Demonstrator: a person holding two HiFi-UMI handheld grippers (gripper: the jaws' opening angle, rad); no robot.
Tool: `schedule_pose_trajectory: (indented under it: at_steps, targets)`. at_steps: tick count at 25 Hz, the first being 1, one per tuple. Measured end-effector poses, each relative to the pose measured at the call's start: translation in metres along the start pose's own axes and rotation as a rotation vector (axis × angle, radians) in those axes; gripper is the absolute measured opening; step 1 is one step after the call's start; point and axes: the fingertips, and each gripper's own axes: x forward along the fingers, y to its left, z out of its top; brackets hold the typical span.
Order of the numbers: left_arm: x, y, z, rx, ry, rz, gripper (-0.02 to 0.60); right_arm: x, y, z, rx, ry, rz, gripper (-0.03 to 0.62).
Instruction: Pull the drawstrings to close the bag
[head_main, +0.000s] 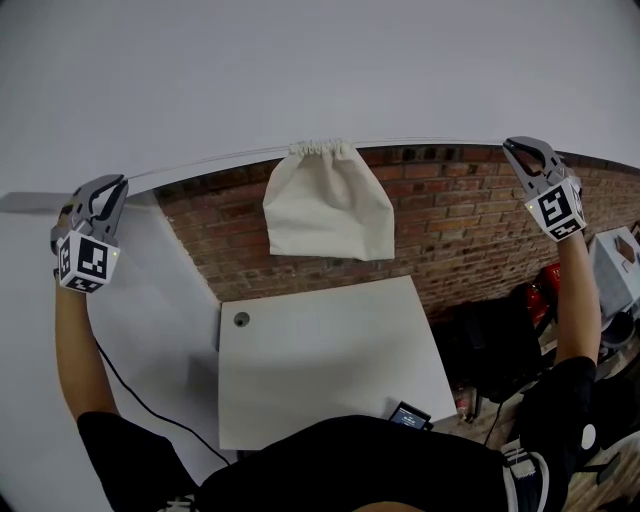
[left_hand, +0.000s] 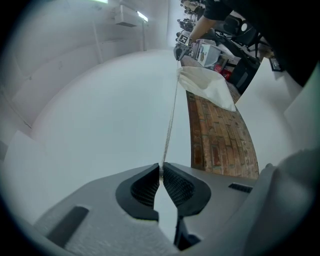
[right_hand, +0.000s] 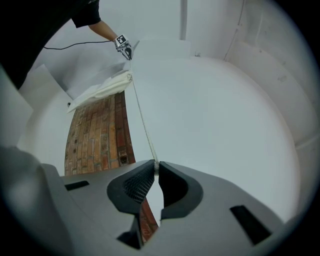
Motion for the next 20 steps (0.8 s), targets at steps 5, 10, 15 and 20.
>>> schedule_pose_trajectory:
  at_steps: [5, 10, 15, 20]
  targets:
    - [0.006, -0.003, -0.004, -0.026, 0.02, -0.01, 0.038, 0.004, 0.0, 0.001, 0.054, -0.005, -0.003, 0.037]
    - [0.014, -0.002, -0.012, -0.128, 0.042, 0.005, 0.038, 0.014, -0.001, 0.005, 0.152, -0.021, 0.0, 0.038]
    - [0.022, 0.008, -0.006, -0.307, -0.004, 0.039, 0.038, 0.022, -0.006, 0.004, 0.319, -0.046, -0.011, 0.038]
    - [0.024, 0.013, -0.012, -0.513, -0.038, 0.085, 0.038, 0.025, -0.008, 0.003, 0.519, -0.103, -0.01, 0.038]
